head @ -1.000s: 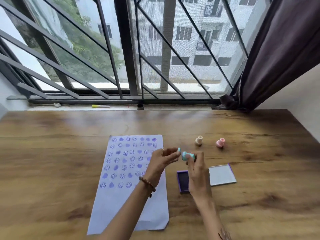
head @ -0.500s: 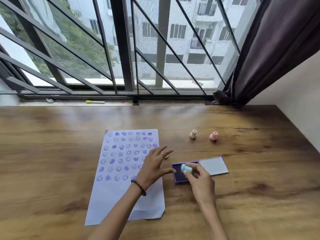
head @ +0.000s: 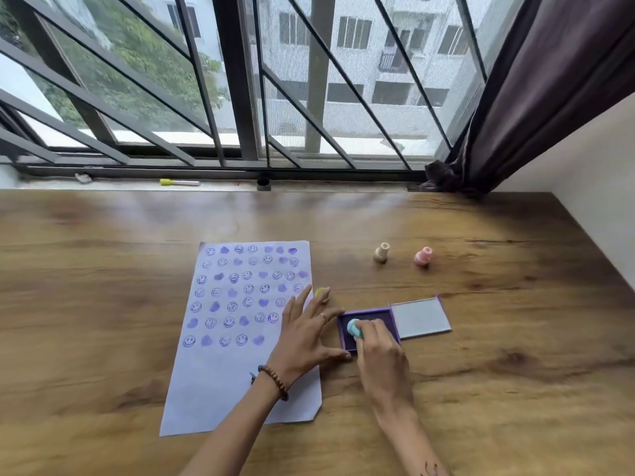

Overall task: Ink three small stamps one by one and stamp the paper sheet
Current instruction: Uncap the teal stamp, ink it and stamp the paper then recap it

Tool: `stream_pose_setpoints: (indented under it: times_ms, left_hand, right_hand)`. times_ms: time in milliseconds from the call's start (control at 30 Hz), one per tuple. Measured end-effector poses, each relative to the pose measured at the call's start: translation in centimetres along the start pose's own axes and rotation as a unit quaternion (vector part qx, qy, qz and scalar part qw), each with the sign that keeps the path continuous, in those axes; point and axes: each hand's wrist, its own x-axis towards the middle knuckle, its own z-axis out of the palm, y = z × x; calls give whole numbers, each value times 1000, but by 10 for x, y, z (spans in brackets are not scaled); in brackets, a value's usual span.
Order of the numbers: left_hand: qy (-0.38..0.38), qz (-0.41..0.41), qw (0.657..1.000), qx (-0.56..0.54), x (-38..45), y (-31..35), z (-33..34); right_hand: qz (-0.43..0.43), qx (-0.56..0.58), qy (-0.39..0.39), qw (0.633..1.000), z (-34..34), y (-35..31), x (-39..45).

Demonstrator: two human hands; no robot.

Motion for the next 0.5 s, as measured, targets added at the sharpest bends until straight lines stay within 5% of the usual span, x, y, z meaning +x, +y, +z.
stream_pose_setpoints:
  times_ms: [500]
  left_hand:
    - [0, -12, 1000, -14, 5, 3, 5]
  right_hand:
    - [-56, -41, -217, 974, -14, 4, 63]
